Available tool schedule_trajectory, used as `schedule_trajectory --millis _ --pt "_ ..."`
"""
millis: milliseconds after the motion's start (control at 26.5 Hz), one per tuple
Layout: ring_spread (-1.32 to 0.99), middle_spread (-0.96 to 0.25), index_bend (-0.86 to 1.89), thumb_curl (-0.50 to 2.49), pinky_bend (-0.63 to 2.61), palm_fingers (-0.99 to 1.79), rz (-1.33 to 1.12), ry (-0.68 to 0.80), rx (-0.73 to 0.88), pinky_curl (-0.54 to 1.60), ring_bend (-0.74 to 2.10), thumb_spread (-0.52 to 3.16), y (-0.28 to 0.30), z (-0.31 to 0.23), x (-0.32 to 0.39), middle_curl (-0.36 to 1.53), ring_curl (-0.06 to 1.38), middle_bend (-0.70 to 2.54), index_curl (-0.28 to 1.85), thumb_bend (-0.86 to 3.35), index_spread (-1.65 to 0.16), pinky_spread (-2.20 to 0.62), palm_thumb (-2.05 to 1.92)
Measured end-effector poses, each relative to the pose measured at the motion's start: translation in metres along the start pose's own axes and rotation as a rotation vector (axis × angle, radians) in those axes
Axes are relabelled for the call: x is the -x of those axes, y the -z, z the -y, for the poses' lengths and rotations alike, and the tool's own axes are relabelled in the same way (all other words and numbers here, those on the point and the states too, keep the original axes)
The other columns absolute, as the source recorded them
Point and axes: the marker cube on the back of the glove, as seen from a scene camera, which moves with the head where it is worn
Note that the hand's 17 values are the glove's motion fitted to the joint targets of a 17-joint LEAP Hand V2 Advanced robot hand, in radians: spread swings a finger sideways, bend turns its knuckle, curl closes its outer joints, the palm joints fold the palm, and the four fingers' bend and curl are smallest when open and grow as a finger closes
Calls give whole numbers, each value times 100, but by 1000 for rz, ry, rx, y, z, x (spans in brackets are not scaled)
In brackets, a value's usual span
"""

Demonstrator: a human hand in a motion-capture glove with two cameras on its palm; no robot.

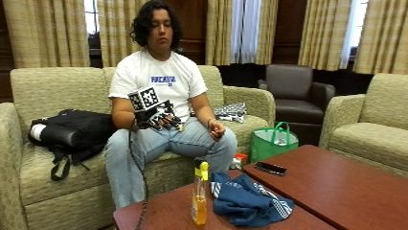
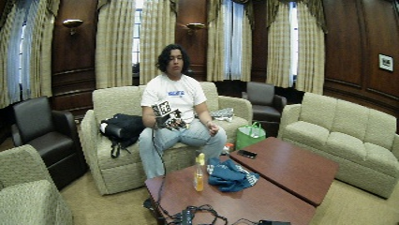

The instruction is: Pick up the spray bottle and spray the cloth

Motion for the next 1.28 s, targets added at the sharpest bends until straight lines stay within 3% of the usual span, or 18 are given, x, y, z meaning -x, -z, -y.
schedule_trajectory --millis 377,1018,1131,1282 --pt "-15 -15 21 13 28 61 -5 -20 11 19 37 83 -2 8 -6 17 20 22 21 17 -34 15 39" --pt "-16 -15 15 21 27 55 -28 -136 -30 26 38 103 -19 12 -7 24 26 18 26 6 -40 19 44" --pt "-16 -15 14 22 26 56 70 -215 -53 27 39 104 -27 12 -8 26 27 19 26 5 -40 19 44" --pt "-16 -14 14 23 26 60 429 -389 -204 28 41 105 -46 35 -21 27 28 19 26 3 -40 19 46"
